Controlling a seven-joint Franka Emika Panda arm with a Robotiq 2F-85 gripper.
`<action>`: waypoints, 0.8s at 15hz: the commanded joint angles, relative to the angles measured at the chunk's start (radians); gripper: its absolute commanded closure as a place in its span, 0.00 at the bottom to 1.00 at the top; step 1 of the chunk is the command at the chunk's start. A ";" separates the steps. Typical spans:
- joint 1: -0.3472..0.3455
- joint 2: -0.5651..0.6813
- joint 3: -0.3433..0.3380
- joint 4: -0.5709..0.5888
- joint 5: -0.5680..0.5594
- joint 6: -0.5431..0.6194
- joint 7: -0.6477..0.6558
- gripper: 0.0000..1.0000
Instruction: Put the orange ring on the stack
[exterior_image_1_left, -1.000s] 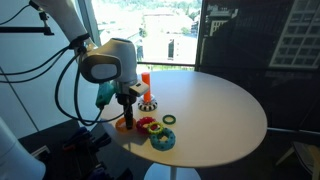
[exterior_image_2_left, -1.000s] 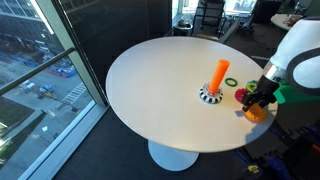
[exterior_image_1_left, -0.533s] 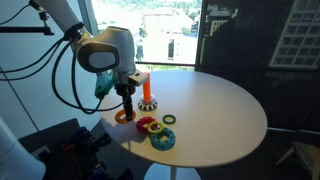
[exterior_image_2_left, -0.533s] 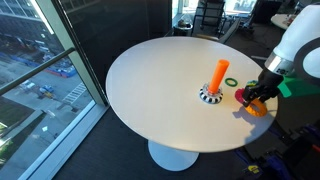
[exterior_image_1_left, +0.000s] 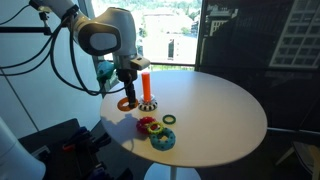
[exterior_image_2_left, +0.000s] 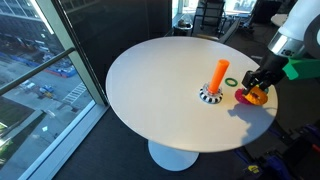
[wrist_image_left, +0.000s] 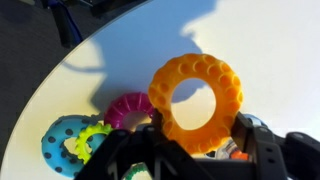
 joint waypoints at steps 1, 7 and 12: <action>-0.006 -0.023 0.008 0.087 -0.004 -0.106 0.004 0.34; 0.007 -0.009 0.032 0.248 -0.002 -0.225 0.022 0.34; 0.021 0.009 0.053 0.382 -0.002 -0.295 0.038 0.34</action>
